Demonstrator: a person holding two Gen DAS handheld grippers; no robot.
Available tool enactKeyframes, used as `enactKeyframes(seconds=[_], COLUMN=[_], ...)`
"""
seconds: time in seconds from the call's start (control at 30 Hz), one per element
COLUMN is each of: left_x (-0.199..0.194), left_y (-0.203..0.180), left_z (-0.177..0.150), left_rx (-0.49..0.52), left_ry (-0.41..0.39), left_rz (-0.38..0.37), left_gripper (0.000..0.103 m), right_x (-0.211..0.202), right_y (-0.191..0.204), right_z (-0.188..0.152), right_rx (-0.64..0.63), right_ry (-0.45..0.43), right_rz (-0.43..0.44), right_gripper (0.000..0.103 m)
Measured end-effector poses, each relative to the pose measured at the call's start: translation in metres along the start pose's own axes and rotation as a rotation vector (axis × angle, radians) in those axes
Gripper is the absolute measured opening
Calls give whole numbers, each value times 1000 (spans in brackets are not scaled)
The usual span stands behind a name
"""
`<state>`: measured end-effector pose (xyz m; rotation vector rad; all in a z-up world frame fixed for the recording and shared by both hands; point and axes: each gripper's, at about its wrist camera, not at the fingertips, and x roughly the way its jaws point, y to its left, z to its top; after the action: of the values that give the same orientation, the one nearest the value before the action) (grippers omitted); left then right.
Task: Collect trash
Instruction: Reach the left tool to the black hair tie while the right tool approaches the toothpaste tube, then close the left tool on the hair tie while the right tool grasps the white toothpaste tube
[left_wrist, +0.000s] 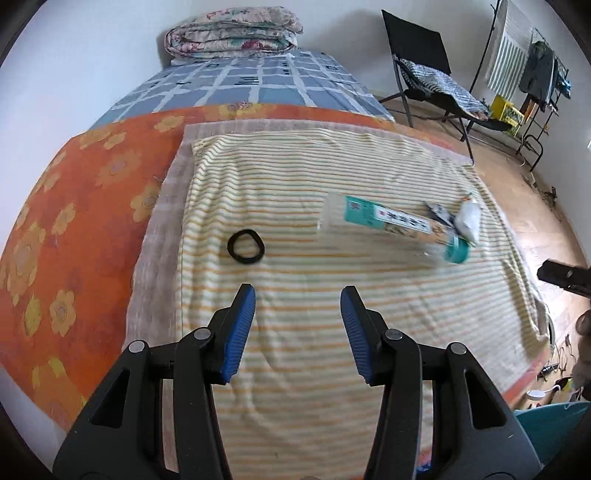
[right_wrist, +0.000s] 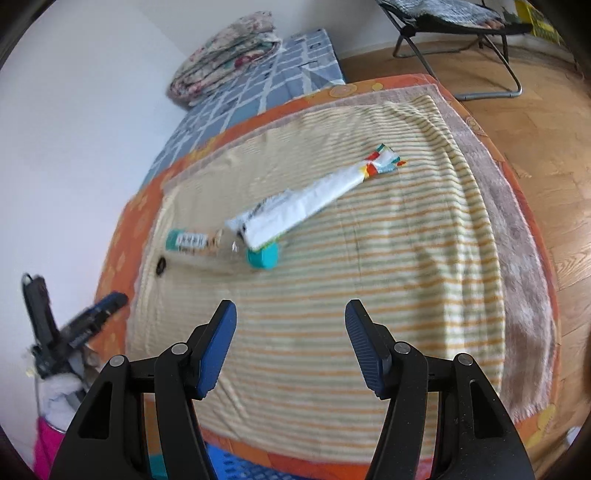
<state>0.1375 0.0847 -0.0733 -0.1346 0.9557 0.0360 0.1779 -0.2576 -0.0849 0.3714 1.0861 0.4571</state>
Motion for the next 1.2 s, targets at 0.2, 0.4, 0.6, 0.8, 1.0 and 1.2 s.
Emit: enactKeyframes(seconds=[0.2, 0.4, 0.6, 0.8, 1.0, 1.2], left_x=[37, 65, 87, 99, 101, 101], left_y=[5, 16, 25, 28, 33, 40], left_z=[15, 22, 25, 25, 27, 28], left_rx=[21, 1, -23, -23, -20, -21], left_ry=[41, 70, 102, 114, 100, 90], left_rz=[35, 56, 54, 55, 52, 30], left_gripper=[39, 39, 39, 26, 15, 9], right_x=[19, 40, 64, 85, 98, 102], right_y=[-7, -12, -12, -19, -30, -35], right_z=[25, 45, 58, 70, 76, 79], right_rx=[75, 114, 146, 190, 237, 235], right_ry=[0, -16, -7, -3, -8, -18], right_rz=[18, 10, 6, -6, -24, -41], right_gripper=[61, 61, 61, 61, 61, 61])
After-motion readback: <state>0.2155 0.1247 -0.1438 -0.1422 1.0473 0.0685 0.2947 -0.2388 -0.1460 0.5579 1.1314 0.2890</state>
